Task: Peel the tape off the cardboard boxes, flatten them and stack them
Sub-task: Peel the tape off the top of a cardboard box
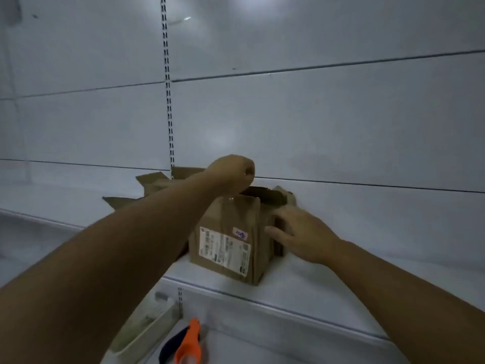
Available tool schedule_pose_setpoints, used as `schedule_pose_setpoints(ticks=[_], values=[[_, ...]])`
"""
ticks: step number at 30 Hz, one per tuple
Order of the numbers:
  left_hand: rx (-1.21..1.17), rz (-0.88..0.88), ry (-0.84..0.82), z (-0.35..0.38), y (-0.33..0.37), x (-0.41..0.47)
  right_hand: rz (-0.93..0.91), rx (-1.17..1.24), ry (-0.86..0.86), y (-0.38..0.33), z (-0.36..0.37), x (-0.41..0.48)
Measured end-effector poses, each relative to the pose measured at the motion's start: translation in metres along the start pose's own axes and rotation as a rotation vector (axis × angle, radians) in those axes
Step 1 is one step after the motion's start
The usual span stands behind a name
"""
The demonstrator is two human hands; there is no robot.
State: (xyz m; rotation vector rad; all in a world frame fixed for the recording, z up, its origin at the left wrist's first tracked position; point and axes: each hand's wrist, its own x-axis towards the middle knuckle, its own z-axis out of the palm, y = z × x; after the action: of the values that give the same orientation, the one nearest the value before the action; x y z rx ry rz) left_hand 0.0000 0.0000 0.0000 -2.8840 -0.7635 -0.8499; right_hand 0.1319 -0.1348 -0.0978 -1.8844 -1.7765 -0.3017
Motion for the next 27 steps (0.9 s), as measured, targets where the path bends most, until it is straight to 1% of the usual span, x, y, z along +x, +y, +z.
schedule_pose_setpoints(ticks=[2,4,6,7,11,13,15,17,18,21,24,26,27], values=[[0.052,-0.054,-0.002,-0.003,-0.017,-0.013,0.030,0.094,0.020,-0.008,0.009,0.007],[0.053,-0.108,0.001,-0.003,-0.038,-0.025,0.093,0.148,-0.046,-0.017,0.018,0.015],[0.015,-0.140,-0.007,-0.003,-0.049,-0.034,0.139,0.127,-0.105,-0.023,0.029,0.024],[-0.006,-0.144,-0.008,-0.004,-0.052,-0.037,0.145,0.124,-0.106,-0.026,0.033,0.026],[-0.060,-0.098,0.050,-0.003,-0.059,-0.045,0.080,0.190,0.100,-0.033,0.042,0.023],[-0.118,-0.087,0.109,-0.005,-0.060,-0.045,0.062,0.215,0.201,-0.033,0.037,0.017],[-0.222,-0.095,0.182,-0.009,-0.061,-0.042,0.038,0.246,0.296,-0.027,0.028,0.011],[-0.362,-0.089,0.232,-0.012,-0.061,-0.037,0.046,0.262,0.333,-0.016,0.018,0.004],[-0.449,-0.086,0.228,-0.014,-0.059,-0.033,0.066,0.268,0.340,-0.010,0.013,0.000],[-0.696,-0.068,0.094,-0.016,-0.052,-0.023,0.134,0.394,0.386,0.003,-0.011,-0.011],[-0.949,-0.028,-0.044,-0.016,-0.038,-0.015,0.288,0.595,0.418,0.015,-0.046,-0.021],[-1.088,0.001,-0.059,-0.013,-0.022,-0.010,0.420,0.699,0.442,0.028,-0.070,-0.032],[-1.099,0.025,-0.029,-0.009,-0.012,-0.008,0.498,0.748,0.475,0.035,-0.081,-0.039]])
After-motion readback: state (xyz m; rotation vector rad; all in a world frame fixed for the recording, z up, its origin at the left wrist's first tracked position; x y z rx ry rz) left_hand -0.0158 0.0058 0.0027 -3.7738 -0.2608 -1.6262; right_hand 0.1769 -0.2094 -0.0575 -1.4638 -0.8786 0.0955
